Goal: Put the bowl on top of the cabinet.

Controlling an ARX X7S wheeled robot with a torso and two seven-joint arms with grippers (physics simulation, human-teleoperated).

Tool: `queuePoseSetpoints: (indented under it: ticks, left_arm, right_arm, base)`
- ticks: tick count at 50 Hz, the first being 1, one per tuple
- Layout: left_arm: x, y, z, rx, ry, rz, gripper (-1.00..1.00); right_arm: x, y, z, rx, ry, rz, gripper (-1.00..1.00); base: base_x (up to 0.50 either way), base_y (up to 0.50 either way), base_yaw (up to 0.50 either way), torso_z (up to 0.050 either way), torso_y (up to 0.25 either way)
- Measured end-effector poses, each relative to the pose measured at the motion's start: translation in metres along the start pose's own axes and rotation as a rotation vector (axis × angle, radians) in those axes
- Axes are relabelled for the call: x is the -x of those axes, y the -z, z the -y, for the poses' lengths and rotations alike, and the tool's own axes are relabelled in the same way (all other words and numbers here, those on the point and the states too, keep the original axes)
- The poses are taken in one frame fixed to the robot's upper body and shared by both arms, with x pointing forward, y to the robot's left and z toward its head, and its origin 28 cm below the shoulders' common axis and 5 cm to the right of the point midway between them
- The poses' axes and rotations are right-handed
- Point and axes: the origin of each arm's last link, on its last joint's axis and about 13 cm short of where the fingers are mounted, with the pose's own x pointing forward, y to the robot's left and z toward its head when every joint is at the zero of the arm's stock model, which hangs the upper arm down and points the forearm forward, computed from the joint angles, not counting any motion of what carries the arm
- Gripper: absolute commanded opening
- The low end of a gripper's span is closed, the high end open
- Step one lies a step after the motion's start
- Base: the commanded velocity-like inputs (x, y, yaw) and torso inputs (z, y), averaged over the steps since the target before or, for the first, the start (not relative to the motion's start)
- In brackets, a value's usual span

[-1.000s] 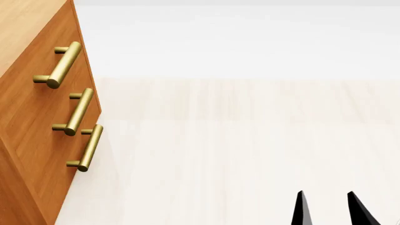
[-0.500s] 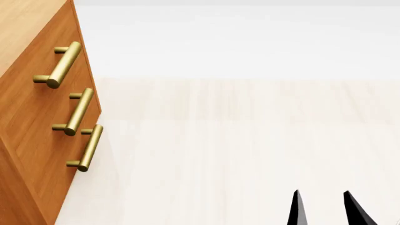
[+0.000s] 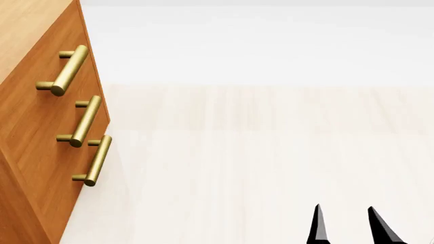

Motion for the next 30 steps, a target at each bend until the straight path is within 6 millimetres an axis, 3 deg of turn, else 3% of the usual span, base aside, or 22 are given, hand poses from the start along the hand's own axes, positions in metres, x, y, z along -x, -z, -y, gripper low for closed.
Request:
queuePoseSetpoints:
  ticks: [30]
  left_arm:
    - [-0.018,0.004,-0.008,-0.007,0.06,0.057,-1.0]
  right_arm:
    - [-0.003,0.005,0.002,0.036,0.024,-0.022,1.0]
  base:
    - [0.0,0.0,0.0,0.0,0.0]
